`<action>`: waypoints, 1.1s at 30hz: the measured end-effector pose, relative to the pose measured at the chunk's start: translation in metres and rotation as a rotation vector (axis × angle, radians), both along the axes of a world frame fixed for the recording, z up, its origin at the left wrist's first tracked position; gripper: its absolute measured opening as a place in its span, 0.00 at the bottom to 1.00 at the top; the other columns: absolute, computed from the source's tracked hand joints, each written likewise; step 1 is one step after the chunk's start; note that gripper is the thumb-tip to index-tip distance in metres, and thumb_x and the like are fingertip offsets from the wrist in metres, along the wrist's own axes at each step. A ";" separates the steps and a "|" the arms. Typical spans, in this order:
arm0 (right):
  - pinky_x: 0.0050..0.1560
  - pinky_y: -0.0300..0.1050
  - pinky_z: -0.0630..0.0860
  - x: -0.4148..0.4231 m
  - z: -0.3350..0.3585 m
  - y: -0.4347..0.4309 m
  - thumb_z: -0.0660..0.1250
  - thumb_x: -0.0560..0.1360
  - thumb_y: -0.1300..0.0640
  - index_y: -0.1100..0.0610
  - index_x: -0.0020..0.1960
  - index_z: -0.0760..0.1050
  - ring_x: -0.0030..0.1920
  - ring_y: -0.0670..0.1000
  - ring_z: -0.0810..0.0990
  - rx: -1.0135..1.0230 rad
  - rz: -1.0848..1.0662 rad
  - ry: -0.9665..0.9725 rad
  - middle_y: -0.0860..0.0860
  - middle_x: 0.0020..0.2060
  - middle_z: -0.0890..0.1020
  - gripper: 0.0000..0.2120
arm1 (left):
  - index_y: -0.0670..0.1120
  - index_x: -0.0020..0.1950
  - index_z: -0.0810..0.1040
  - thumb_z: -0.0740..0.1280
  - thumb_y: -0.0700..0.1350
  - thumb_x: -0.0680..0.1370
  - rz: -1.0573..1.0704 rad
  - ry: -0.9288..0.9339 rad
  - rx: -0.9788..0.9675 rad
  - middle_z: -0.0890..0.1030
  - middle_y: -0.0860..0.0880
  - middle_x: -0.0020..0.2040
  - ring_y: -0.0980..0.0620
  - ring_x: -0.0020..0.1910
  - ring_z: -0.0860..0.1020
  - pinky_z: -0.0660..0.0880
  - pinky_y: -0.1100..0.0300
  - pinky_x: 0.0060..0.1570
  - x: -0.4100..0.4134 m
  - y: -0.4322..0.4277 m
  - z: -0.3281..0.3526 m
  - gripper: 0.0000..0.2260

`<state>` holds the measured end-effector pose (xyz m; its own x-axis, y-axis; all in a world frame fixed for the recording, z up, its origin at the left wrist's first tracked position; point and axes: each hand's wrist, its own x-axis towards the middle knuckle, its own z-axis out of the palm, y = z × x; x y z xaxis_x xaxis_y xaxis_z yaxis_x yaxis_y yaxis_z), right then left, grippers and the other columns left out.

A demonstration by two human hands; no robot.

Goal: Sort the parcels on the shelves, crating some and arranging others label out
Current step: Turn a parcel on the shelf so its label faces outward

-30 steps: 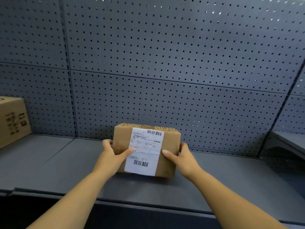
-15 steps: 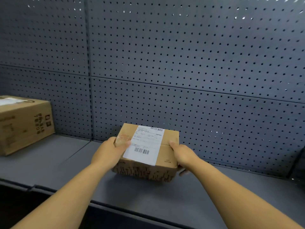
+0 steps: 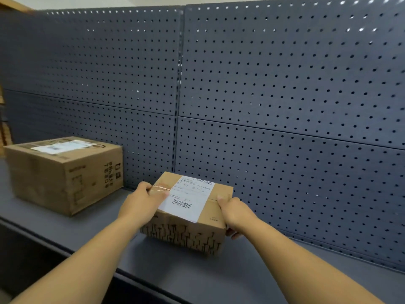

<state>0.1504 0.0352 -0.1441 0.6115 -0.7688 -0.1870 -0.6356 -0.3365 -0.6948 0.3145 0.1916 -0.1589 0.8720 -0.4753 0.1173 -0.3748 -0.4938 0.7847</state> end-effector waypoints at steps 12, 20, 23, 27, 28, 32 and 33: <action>0.38 0.48 0.81 0.147 -0.003 0.043 0.47 0.82 0.42 0.61 0.67 0.66 0.41 0.58 0.82 0.094 -0.012 0.017 0.59 0.41 0.79 0.26 | 0.43 0.72 0.69 0.66 0.59 0.75 0.006 -0.051 0.082 0.68 0.43 0.69 0.43 0.63 0.72 0.70 0.54 0.57 0.134 0.038 0.004 0.30; 0.33 0.43 0.77 0.188 -0.011 0.055 0.50 0.82 0.47 0.59 0.55 0.69 0.35 0.53 0.78 0.160 -0.017 0.030 0.55 0.37 0.76 0.16 | 0.47 0.71 0.70 0.59 0.60 0.78 -0.112 -0.172 0.329 0.65 0.41 0.73 0.40 0.72 0.58 0.59 0.47 0.71 0.177 0.032 -0.018 0.26; 0.41 0.48 0.81 0.197 -0.009 0.058 0.51 0.82 0.51 0.58 0.54 0.71 0.37 0.55 0.80 0.172 -0.020 0.037 0.59 0.41 0.79 0.14 | 0.45 0.76 0.63 0.53 0.55 0.82 -0.154 -0.280 0.451 0.56 0.46 0.78 0.44 0.77 0.48 0.43 0.41 0.73 0.182 0.026 -0.018 0.25; 0.49 0.53 0.81 0.207 -0.011 0.062 0.52 0.81 0.50 0.58 0.49 0.72 0.38 0.56 0.81 0.177 -0.029 0.059 0.62 0.46 0.82 0.14 | 0.44 0.75 0.64 0.49 0.51 0.83 -0.185 -0.384 0.517 0.57 0.47 0.78 0.45 0.78 0.48 0.42 0.42 0.74 0.196 0.022 -0.023 0.22; 0.46 0.51 0.82 0.210 -0.012 0.061 0.52 0.81 0.48 0.59 0.50 0.71 0.37 0.56 0.80 0.171 -0.026 0.067 0.62 0.46 0.82 0.16 | 0.43 0.75 0.64 0.49 0.50 0.83 -0.201 -0.388 0.503 0.57 0.46 0.78 0.44 0.78 0.49 0.44 0.45 0.75 0.198 0.022 -0.024 0.22; 0.34 0.44 0.80 0.221 -0.020 0.057 0.51 0.80 0.44 0.61 0.64 0.66 0.36 0.55 0.81 0.164 -0.042 0.056 0.58 0.42 0.80 0.23 | 0.42 0.75 0.63 0.48 0.48 0.84 -0.203 -0.423 0.485 0.57 0.44 0.78 0.45 0.78 0.51 0.47 0.50 0.75 0.200 0.022 -0.024 0.21; 0.32 0.43 0.79 0.223 -0.021 0.056 0.51 0.80 0.43 0.61 0.66 0.65 0.36 0.55 0.80 0.159 -0.042 0.057 0.57 0.40 0.78 0.25 | 0.43 0.75 0.63 0.48 0.48 0.84 -0.203 -0.431 0.483 0.58 0.44 0.78 0.45 0.78 0.51 0.46 0.50 0.75 0.201 0.022 -0.025 0.21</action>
<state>0.3730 0.0916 -0.1653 0.5643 -0.7515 -0.3418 -0.6868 -0.1977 -0.6994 0.5154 0.2133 -0.1838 0.6825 -0.7114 0.1678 -0.7272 -0.6381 0.2530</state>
